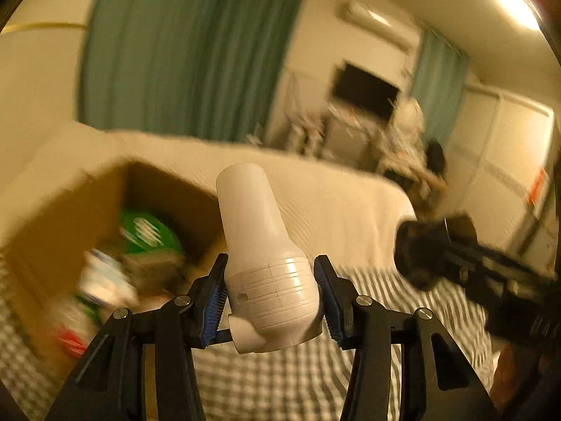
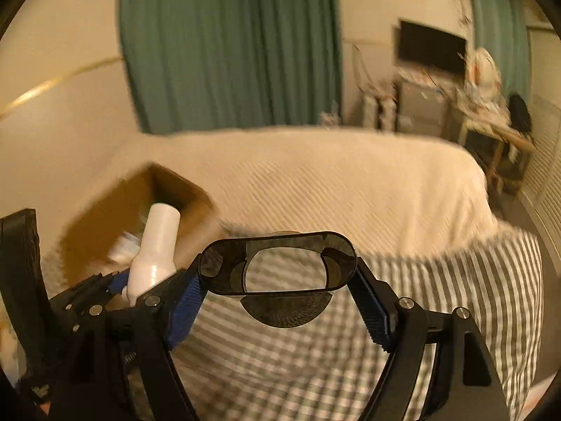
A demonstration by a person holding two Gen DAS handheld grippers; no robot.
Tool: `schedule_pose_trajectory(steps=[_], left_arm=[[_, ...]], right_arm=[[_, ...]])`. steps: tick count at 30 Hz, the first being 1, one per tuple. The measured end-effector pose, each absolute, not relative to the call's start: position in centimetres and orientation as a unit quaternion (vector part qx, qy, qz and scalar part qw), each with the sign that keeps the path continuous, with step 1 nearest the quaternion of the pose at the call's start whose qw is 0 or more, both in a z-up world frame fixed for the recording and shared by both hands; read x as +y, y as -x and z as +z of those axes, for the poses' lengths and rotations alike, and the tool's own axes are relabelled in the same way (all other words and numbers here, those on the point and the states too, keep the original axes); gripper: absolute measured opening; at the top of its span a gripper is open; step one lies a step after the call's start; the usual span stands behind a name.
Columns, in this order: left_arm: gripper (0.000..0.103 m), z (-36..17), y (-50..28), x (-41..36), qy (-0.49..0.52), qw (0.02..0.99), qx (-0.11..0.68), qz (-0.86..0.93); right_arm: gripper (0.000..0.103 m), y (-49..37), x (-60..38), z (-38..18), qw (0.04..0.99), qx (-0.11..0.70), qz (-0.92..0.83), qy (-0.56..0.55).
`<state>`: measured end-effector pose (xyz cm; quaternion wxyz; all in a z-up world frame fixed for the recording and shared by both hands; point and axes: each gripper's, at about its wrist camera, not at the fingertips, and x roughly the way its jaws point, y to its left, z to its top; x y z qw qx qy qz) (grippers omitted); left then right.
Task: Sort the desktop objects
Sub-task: 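Carry device and black case over the cardboard box and open both tools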
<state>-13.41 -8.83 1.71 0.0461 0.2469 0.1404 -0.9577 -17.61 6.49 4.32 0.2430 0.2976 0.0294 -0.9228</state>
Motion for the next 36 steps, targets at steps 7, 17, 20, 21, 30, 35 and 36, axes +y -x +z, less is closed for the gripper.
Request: schedule_pose_trajectory(steps=[7,17,20,21,30,35,36], left_arm=[[0.050,1.8,12.7,-18.6,-0.247,0.148,0.141,-0.947],[0.097,-3.3,13.7,-22.5,-0.283,0.180,0.138,-0.932],[0.098,-3.0,13.7,-21.7,-0.289,0.188,0.111,-0.932],[0.100,-2.7,13.7,-21.2,-0.286,0.188,0.099,-0.934],[0.103,-0.5,12.5,-16.3,-0.261,0.167,0.049,-0.950],[0.103,-1.0,11.6,-14.3,-0.271,0.166,0.071,-0.946],[0.103,-1.5,11.0,-13.6,-0.274,0.165,0.072,-0.945]], right_arm=[[0.078,19.7,-2.9,4.6,0.333,-0.021,-0.889,-0.313],[0.097,25.6,-9.3,0.7,0.347,-0.082,-0.860,-0.366],[0.097,24.9,-7.8,1.3,0.322,-0.074,-0.875,-0.353],[0.098,24.1,-7.1,1.4,0.309,-0.063,-0.884,-0.345],[0.102,17.0,-0.3,1.0,0.187,0.022,-0.936,-0.299],[0.102,15.9,2.9,-1.1,0.157,0.006,-0.935,-0.318],[0.102,15.7,3.4,-1.7,0.154,0.003,-0.934,-0.324]])
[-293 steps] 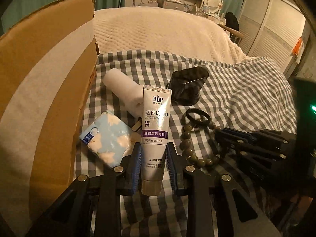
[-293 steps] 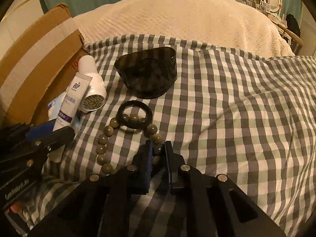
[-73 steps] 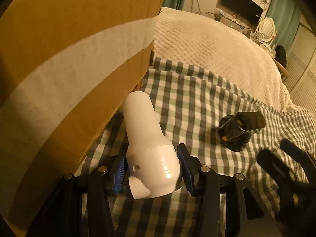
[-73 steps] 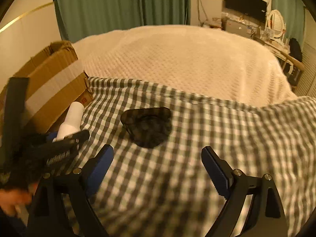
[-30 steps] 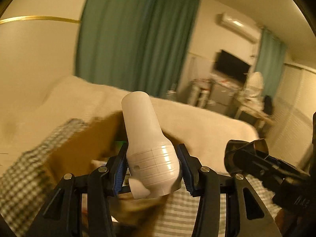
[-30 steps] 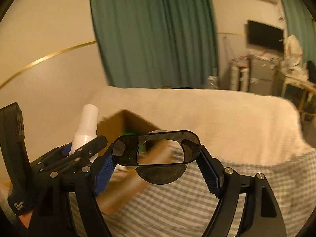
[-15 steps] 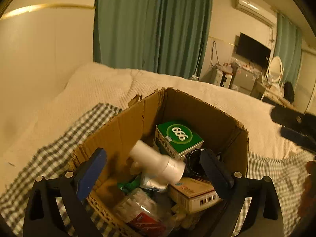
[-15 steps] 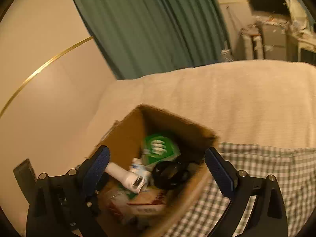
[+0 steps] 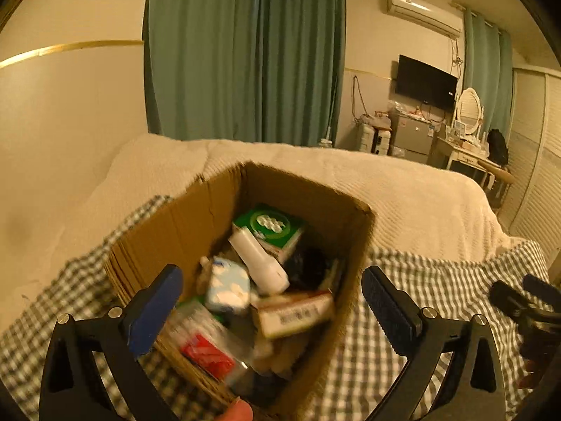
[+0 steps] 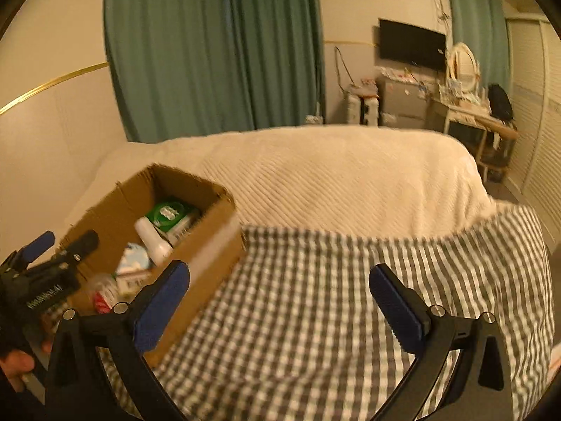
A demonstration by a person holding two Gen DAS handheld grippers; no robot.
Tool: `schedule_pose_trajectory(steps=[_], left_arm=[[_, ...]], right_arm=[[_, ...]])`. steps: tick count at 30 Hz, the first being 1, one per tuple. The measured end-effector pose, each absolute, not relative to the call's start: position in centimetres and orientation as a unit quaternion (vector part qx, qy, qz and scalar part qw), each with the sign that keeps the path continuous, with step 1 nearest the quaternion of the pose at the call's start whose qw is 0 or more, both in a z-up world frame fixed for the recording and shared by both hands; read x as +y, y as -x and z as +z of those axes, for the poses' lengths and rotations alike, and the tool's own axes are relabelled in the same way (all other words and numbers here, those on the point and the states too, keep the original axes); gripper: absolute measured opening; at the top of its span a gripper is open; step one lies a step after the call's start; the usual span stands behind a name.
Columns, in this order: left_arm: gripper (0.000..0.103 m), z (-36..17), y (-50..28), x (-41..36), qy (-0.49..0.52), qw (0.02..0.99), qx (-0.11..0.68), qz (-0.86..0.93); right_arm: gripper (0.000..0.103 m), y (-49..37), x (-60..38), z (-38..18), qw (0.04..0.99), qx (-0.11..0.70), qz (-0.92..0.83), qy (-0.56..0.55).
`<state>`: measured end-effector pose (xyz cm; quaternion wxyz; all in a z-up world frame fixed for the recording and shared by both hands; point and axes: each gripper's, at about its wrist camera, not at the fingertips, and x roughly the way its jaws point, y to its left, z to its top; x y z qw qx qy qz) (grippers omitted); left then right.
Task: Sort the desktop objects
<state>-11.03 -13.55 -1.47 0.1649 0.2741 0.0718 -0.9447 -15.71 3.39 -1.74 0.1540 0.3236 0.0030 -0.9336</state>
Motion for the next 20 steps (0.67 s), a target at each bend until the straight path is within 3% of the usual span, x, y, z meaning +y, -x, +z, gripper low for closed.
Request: schedule_pose_trajectory(steps=[20], left_arm=[[0.103,-4.3,11.0,-11.9,-0.306,0.143,0.060,-0.939]], right_arm=[[0.102,15.8,1.7,-5.2,0.151,0.015,-0.924,-0.352]])
